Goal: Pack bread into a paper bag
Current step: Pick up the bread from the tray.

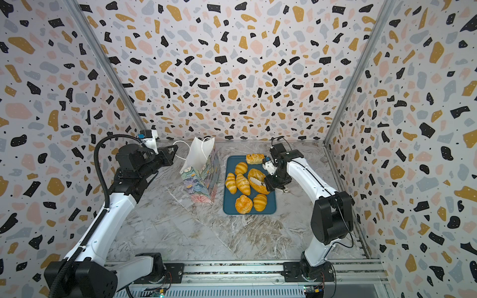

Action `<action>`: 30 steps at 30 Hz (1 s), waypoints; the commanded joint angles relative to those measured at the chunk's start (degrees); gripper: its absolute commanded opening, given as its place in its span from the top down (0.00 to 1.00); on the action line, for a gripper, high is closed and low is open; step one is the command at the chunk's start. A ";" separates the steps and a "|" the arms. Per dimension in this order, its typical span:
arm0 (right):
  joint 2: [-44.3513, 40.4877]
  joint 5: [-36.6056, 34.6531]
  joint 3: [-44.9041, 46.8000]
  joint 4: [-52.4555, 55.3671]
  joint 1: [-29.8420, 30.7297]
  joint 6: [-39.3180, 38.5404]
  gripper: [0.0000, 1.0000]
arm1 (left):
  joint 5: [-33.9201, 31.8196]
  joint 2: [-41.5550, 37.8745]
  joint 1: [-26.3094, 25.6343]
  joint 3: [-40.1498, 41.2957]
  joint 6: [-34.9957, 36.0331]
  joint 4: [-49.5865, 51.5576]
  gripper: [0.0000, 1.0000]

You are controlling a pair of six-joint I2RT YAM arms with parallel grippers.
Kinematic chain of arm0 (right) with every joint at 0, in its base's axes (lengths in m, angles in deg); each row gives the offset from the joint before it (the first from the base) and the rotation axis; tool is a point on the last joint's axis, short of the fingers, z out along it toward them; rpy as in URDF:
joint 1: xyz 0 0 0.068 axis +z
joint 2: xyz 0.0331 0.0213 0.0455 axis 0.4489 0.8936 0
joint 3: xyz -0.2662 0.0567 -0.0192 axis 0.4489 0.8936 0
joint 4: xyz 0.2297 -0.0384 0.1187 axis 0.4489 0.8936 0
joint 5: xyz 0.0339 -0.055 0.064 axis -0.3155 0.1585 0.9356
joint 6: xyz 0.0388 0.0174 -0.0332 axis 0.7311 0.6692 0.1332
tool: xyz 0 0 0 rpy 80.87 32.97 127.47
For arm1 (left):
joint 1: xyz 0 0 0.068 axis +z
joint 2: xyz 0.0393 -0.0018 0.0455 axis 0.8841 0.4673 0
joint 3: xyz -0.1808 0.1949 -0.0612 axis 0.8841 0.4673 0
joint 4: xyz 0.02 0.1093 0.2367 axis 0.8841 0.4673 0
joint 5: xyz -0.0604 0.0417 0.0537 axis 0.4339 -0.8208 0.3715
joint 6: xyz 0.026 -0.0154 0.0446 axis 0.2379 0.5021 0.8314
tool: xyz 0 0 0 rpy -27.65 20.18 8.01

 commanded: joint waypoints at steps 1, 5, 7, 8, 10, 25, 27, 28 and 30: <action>0.27 1.21 -0.25 -0.70 -1.54 -1.39 0.33 | 1.04 -0.26 0.27 -1.50 -0.02 -1.94 1.00; 1.14 2.94 -0.49 -1.74 -2.59 -2.54 0.31 | 1.22 -0.26 0.27 -1.64 -0.22 -1.94 1.00; 1.61 3.74 -0.36 -2.14 -2.61 -2.80 0.31 | 1.26 -0.23 0.27 -1.69 -0.27 -1.88 1.00; 1.93 4.19 -0.22 -2.37 -2.63 -3.08 0.31 | 1.23 -0.31 0.34 -1.72 -0.21 -1.84 1.00; 2.47 4.88 0.14 -2.72 -2.65 -3.13 0.30 | 1.17 -0.37 0.28 -1.67 -0.20 -1.77 1.00; 5.39 7.54 1.73 -4.13 -2.65 -3.43 0.30 | 1.10 -0.67 0.27 -1.76 -0.11 -1.49 1.00; 5.68 7.65 1.82 -4.13 -2.48 -3.43 0.31 | 0.96 -0.72 0.27 -1.83 -0.11 -1.39 1.00; 5.82 7.74 1.83 -4.18 -2.54 -3.35 0.32 | 0.97 -0.72 0.27 -1.87 -0.12 -1.39 1.00; 5.87 8.13 1.91 -4.16 -2.39 -3.41 0.37 | 0.95 -0.71 0.27 -1.86 -0.10 -1.39 1.00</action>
